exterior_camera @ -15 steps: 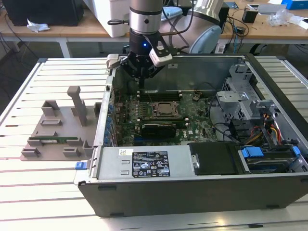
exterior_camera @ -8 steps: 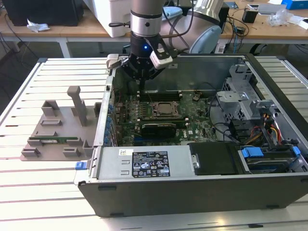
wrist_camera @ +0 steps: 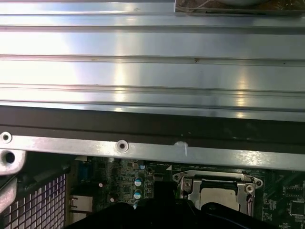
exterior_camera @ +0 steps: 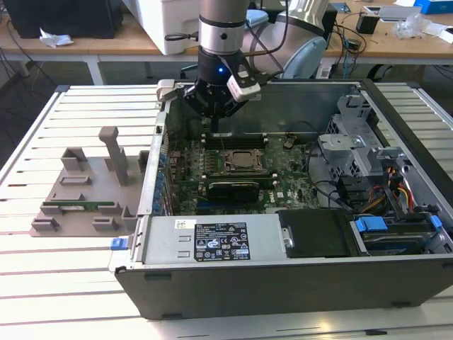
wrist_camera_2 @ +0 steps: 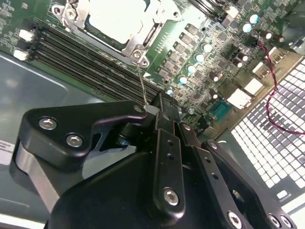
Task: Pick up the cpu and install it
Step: 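Install the first cpu locking lever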
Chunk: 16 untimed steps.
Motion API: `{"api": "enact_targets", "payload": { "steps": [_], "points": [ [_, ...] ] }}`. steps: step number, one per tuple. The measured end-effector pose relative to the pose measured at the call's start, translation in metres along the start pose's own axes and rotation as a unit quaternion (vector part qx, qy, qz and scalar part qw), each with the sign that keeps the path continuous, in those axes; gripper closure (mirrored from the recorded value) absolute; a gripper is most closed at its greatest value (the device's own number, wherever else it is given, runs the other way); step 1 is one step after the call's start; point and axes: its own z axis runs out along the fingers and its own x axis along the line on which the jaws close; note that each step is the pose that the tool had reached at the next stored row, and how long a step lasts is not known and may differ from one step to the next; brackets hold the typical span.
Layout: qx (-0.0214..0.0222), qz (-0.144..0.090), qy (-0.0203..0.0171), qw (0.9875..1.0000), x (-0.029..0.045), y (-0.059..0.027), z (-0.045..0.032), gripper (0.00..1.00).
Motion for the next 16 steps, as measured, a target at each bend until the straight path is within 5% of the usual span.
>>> {"api": "enact_targets", "payload": {
  "steps": [9,16],
  "points": [
    [0.0,0.0,0.0,1.0,-0.0151,-0.0006,-0.0003,0.89],
    [0.0,0.0,0.0,1.0,-0.0203,-0.0008,-0.0002,0.89]
  ]
}}
